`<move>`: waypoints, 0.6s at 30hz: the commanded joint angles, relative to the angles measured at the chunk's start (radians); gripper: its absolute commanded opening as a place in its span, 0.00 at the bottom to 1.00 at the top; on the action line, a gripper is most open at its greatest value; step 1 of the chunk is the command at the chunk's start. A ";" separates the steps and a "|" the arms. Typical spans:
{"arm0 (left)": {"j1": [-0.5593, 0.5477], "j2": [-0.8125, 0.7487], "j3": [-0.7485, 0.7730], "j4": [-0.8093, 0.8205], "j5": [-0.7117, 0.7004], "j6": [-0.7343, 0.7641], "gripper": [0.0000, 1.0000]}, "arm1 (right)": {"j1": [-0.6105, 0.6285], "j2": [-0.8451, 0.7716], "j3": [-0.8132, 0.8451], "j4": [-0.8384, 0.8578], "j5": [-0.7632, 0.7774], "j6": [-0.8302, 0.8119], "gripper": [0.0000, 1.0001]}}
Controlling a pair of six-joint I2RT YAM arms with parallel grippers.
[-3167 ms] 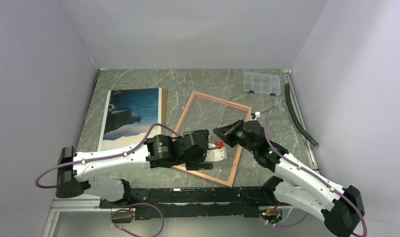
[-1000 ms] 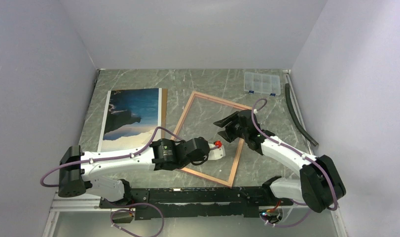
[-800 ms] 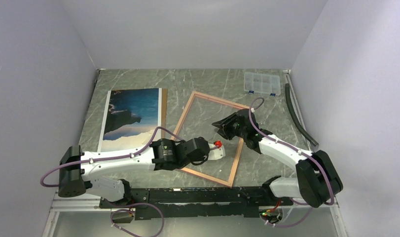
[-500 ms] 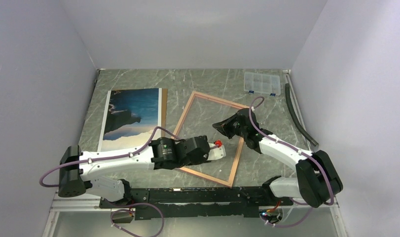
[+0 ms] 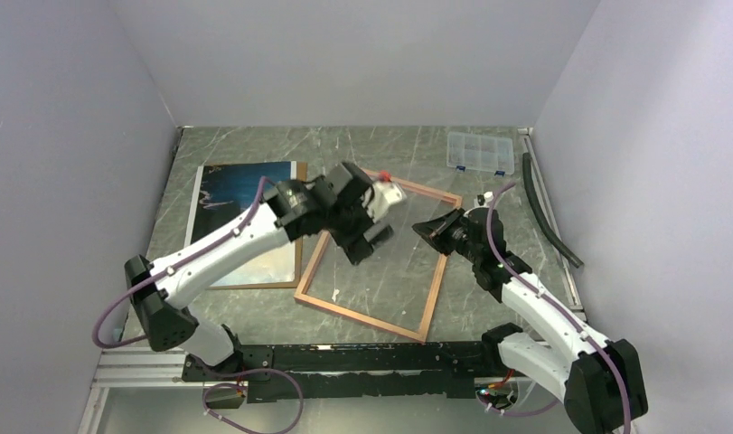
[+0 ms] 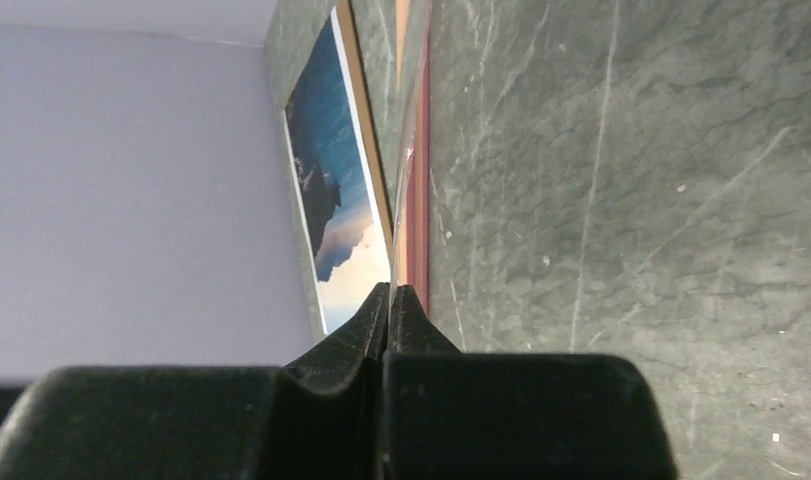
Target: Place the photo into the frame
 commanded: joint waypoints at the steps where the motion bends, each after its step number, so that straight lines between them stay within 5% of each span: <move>1: 0.190 0.035 0.045 -0.065 0.122 -0.004 0.94 | -0.008 0.009 -0.017 0.017 -0.053 -0.121 0.00; 9: 0.532 0.136 -0.060 0.020 0.175 0.076 0.88 | -0.009 0.119 -0.010 -0.021 -0.113 -0.204 0.00; 18: 0.594 0.165 -0.239 0.196 0.208 0.113 0.72 | -0.019 0.103 0.055 -0.243 -0.028 -0.282 0.00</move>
